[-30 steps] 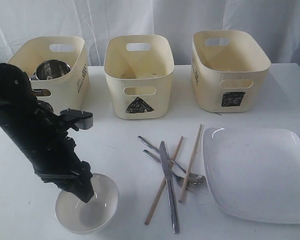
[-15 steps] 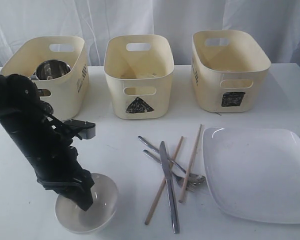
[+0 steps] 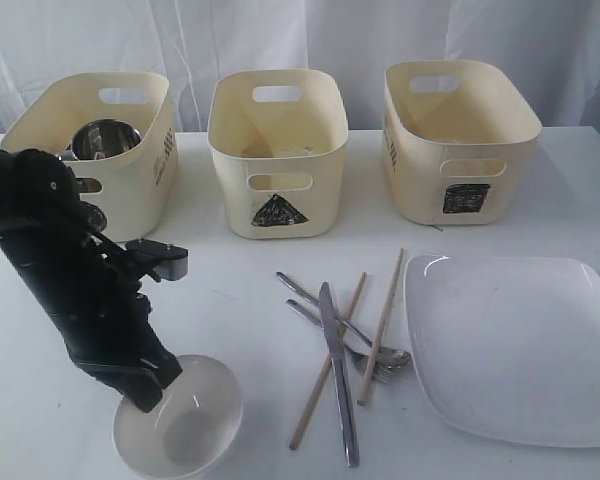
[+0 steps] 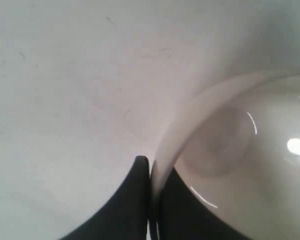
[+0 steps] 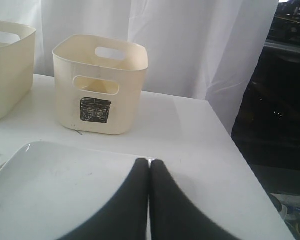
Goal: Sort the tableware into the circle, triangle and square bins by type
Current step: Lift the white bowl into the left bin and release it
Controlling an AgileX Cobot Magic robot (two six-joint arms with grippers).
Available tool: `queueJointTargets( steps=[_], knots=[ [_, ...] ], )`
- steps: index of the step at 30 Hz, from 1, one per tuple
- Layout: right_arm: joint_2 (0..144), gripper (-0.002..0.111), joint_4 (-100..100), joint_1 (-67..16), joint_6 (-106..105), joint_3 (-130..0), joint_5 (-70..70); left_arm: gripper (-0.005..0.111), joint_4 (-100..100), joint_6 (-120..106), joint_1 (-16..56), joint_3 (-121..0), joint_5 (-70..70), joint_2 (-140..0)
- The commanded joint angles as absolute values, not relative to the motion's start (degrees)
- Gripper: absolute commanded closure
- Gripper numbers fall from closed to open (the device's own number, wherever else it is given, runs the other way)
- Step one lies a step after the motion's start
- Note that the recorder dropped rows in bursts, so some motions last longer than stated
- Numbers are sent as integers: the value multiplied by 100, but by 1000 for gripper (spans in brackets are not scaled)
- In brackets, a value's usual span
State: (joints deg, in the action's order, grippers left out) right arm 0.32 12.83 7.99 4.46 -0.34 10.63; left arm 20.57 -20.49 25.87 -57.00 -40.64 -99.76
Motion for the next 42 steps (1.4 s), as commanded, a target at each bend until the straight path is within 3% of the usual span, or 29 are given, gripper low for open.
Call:
queueJointTargets(
  steps=[1,10,20,29,37,42],
  knots=[
    [0,108,1294,788,476,0,1021,107,1959,-2034,2585,-5810,-4269,-9818],
    [0,108,1294,788,476,0,1021,107,749,-1469,2585,-7200,-4589,-8862],
    [0,108,1294,788,476,0,1021,107,-3065,707,2400,-8699,-3844,-8645],
    [0,108,1294,788,476,0,1021,107,-3139,1248,1228,-9311,-2901,-9313],
    [0,108,1294,788,476,0,1021,107,-3116,1353,742,-9378,-1084,-10251],
    [0,108,1294,788,476,0,1021,107,-3116,1564,538,-9877,-1030,-11107]
  ],
)
